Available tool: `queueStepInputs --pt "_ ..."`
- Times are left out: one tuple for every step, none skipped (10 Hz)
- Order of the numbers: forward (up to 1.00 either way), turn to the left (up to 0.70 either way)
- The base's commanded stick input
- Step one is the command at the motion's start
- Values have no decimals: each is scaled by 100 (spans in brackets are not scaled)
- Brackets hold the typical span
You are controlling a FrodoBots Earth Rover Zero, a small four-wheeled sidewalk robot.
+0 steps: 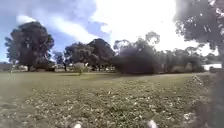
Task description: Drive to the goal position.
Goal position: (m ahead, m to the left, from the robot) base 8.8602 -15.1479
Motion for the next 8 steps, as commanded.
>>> queueStepInputs --pt "70 -34" --pt "70 -34" --pt "70 -34" --pt "70 -34" --pt "70 -34" --pt "70 -34" --pt "70 -34" --pt "70 -34"
